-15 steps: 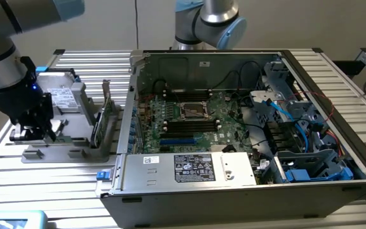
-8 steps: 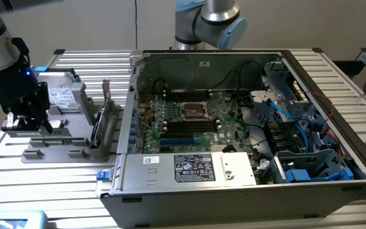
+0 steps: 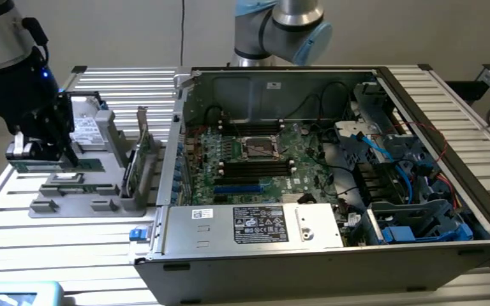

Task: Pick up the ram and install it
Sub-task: 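Pick up the ram and move it above insertion slot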

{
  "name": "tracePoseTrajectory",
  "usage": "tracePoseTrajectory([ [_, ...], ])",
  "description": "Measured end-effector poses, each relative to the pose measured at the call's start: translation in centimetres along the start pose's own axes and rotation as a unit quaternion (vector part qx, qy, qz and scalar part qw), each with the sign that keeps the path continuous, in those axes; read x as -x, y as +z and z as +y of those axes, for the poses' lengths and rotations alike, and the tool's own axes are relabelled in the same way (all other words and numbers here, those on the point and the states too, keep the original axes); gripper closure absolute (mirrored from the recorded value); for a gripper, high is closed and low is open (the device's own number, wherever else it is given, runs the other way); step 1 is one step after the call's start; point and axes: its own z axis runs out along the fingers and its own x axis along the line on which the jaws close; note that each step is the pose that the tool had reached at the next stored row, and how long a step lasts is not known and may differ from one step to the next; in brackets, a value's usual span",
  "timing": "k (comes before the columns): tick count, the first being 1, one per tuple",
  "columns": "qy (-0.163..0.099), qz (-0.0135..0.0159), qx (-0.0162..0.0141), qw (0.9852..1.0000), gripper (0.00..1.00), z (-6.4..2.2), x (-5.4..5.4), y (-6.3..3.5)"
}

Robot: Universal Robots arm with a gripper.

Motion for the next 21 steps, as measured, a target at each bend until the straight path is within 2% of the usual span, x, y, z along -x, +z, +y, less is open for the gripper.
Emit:
tracePoseTrajectory([
  [9, 0.0, -0.0014, 0.0001, 1.0, 0.86, -3.54, -0.9, -4.15],
  [15, 0.0, -0.0017, 0.0005, 1.0, 0.86, -6.17, -0.9, -6.59],
  [21, -0.001, -0.0018, 0.0006, 1.0, 0.86, -8.88, -0.9, -6.84],
])
